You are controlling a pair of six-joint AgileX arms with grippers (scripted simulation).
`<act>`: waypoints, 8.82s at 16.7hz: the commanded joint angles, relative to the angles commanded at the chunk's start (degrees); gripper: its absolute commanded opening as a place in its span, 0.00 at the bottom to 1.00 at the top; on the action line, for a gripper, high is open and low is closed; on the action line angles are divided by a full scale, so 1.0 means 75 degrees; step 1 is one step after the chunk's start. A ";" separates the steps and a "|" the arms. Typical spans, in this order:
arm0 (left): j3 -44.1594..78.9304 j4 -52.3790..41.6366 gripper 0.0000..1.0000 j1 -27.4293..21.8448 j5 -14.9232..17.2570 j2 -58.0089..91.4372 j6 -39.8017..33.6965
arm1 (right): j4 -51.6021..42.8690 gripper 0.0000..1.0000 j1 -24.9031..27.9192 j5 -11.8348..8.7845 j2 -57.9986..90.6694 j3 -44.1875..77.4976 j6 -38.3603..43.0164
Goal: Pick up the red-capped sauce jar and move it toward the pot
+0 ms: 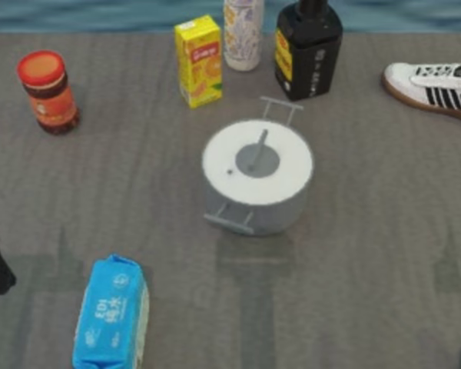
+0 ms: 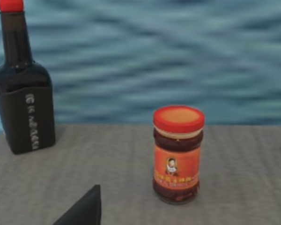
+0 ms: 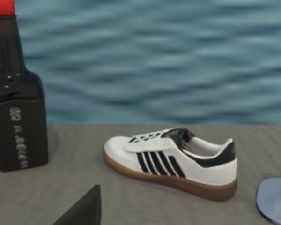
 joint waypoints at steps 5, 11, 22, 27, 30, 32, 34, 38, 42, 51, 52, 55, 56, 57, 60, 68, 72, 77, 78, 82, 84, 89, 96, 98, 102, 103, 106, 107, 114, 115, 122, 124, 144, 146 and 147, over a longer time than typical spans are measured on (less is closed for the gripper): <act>0.0420 -0.0230 1.00 0.0014 0.0002 0.0421 0.0058 | 0.0000 1.00 0.0000 0.0000 0.0000 0.0000 0.0000; 0.3170 -0.1774 1.00 0.0005 0.0105 0.3168 0.0412 | 0.0000 1.00 0.0000 0.0000 0.0000 0.0000 0.0000; 1.1986 -0.6481 1.00 -0.0030 0.0398 1.1573 0.1428 | 0.0000 1.00 0.0000 0.0000 0.0000 0.0000 0.0000; 1.6089 -0.8624 1.00 -0.0027 0.0504 1.5465 0.1868 | 0.0000 1.00 0.0000 0.0000 0.0000 0.0000 0.0000; 1.8161 -0.9708 1.00 -0.0021 0.0549 1.7465 0.2085 | 0.0000 1.00 0.0000 0.0000 0.0000 0.0000 0.0000; 1.9318 -1.0311 1.00 -0.0015 0.0569 1.8589 0.2204 | 0.0000 1.00 0.0000 0.0000 0.0000 0.0000 0.0000; 2.0230 -1.0784 1.00 -0.0008 0.0579 1.9474 0.2297 | 0.0000 1.00 0.0000 0.0000 0.0000 0.0000 0.0000; 2.1238 -1.1303 1.00 0.0005 0.0584 2.0448 0.2399 | 0.0000 1.00 0.0000 0.0000 0.0000 0.0000 0.0000; 2.1298 -1.1334 1.00 0.0006 0.0584 2.0505 0.2405 | 0.0000 1.00 0.0000 0.0000 0.0000 0.0000 0.0000; 1.9885 -1.0108 1.00 -0.0029 0.0575 2.0328 0.2369 | 0.0000 1.00 0.0000 0.0000 0.0000 0.0000 0.0000; 1.9639 -0.9888 1.00 -0.0033 0.0574 2.0303 0.2366 | 0.0000 1.00 0.0000 0.0000 0.0000 0.0000 0.0000; 1.9328 -0.9591 1.00 -0.0038 0.0573 2.0276 0.2361 | 0.0000 1.00 0.0000 0.0000 0.0000 0.0000 0.0000; 1.9328 -0.9591 1.00 -0.0038 0.0573 2.0276 0.2361 | 0.0000 1.00 0.0000 0.0000 0.0000 0.0000 0.0000; 1.9328 -0.9591 1.00 -0.0038 0.0573 2.0276 0.2361 | 0.0000 1.00 0.0000 0.0000 0.0000 0.0000 0.0000; 1.9328 -0.9591 0.85 -0.0038 0.0573 2.0276 0.2361 | 0.0000 1.00 0.0000 0.0000 0.0000 0.0000 0.0000; 1.9328 -0.9591 0.25 -0.0038 0.0573 2.0276 0.2361 | 0.0000 1.00 0.0000 0.0000 0.0000 0.0000 0.0000; 1.9328 -0.9591 0.00 -0.0038 0.0573 2.0276 0.2361 | 0.0000 1.00 0.0000 0.0000 0.0000 0.0000 0.0000; 1.9328 -0.9591 0.00 -0.0038 0.0573 2.0276 0.2361 | 0.0000 1.00 0.0000 0.0000 0.0000 0.0000 0.0000; 1.9328 -0.9591 0.00 -0.0038 0.0573 2.0276 0.2361 | 0.0000 1.00 0.0000 0.0000 0.0000 0.0000 0.0000; 1.9212 -0.9582 0.00 -0.0022 0.0568 2.0160 0.2379 | 0.0000 1.00 0.0000 0.0000 0.0000 0.0000 0.0000; 1.8773 -0.9558 0.00 -0.0011 0.0565 1.9721 0.2390 | 0.0000 1.00 0.0000 0.0000 0.0000 0.0000 0.0000; 1.6582 -0.9488 0.00 0.0097 0.0543 1.7636 0.2390 | 0.0000 1.00 0.0000 0.0000 0.0000 0.0000 0.0000; 1.4944 -0.9457 0.00 0.0193 0.0525 1.6029 0.2401 | 0.0000 1.00 0.0000 0.0000 0.0000 0.0000 0.0000; 1.4944 -0.9457 0.00 0.0193 0.0525 1.6029 0.2401 | 0.0000 1.00 0.0000 0.0000 0.0000 0.0000 0.0000; 1.4791 -0.9335 0.00 -0.0032 0.0455 1.6005 0.2138 | 0.0000 1.00 0.0000 0.0000 0.0000 0.0000 0.0000; 1.4642 -0.9235 0.00 -0.0178 0.0400 1.5968 0.1893 | 0.0000 1.00 0.0000 0.0000 0.0000 0.0000 0.0000; 1.4021 -0.8803 0.00 -0.0775 0.0162 1.5800 0.0773 | 0.0000 1.00 0.0000 0.0000 0.0000 0.0000 0.0000; 1.3780 -0.8628 0.00 -0.1004 0.0067 1.5728 0.0320 | 0.0000 1.00 0.0000 0.0000 0.0000 0.0000 0.0000; 1.2331 -0.7589 0.00 -0.2347 -0.0490 1.5282 -0.2186 | 0.0000 1.00 0.0000 0.0000 0.0000 0.0000 0.0000; 1.2266 -0.7547 0.00 -0.2405 -0.0513 1.5265 -0.2268 | 0.0000 1.00 0.0000 0.0000 0.0000 0.0000 0.0000; 1.2105 -0.7278 0.00 -0.2376 -0.0500 1.5401 -0.2248 | 0.0000 1.00 0.0000 0.0000 0.0000 0.0000 0.0000; 1.1878 -0.6872 0.00 -0.2375 -0.0502 1.5538 -0.2231 | 0.0000 1.00 0.0000 0.0000 0.0000 0.0000 0.0000; 1.1494 -0.6247 0.90 -0.2360 -0.0501 1.5788 -0.2220 | 0.0000 1.00 0.0000 0.0000 0.0000 0.0000 0.0000; 1.1494 -0.6247 1.00 -0.2360 -0.0501 1.5788 -0.2220 | 0.0000 1.00 0.0000 0.0000 0.0000 0.0000 0.0000; 1.1494 -0.6247 1.00 -0.2360 -0.0501 1.5788 -0.2220 | 0.0000 1.00 0.0000 0.0000 0.0000 0.0000 0.0000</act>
